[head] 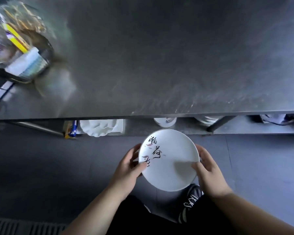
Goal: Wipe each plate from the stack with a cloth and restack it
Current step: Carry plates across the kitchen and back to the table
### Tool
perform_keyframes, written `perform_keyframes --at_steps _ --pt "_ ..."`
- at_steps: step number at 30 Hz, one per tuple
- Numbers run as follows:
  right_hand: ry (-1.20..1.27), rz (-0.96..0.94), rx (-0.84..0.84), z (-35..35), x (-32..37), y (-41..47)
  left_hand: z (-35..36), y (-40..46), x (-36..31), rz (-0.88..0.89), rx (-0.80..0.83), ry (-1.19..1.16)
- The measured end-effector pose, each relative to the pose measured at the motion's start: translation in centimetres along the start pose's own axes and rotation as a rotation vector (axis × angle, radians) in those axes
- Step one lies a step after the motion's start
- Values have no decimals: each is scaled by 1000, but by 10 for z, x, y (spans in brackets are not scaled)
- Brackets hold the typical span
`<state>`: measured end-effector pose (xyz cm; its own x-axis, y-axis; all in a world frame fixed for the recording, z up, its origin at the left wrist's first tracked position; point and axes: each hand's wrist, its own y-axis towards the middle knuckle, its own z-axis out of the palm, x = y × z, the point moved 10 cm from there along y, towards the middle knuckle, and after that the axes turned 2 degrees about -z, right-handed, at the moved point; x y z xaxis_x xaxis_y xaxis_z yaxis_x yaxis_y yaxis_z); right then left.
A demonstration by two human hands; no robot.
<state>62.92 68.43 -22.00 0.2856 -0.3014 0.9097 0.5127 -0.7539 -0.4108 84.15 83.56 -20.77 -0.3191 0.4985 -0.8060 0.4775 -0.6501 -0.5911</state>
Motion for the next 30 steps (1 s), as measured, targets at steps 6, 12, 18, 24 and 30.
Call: perform_keyframes --at_steps 6,12,18,24,30 --pt "16 18 -77 -5 -115 59 18 97 102 -13 -6 2" --pt "8 -18 -122 4 -200 137 23 196 189 -35 -56 -19" --pt "-11 -39 -203 12 -253 223 23 294 226 7 -58 -24" --pt "-21 -87 -270 10 -254 295 28 382 216 28 -116 -33" --pt "6 -93 -331 5 -246 365 34 447 178 75 -140 26"
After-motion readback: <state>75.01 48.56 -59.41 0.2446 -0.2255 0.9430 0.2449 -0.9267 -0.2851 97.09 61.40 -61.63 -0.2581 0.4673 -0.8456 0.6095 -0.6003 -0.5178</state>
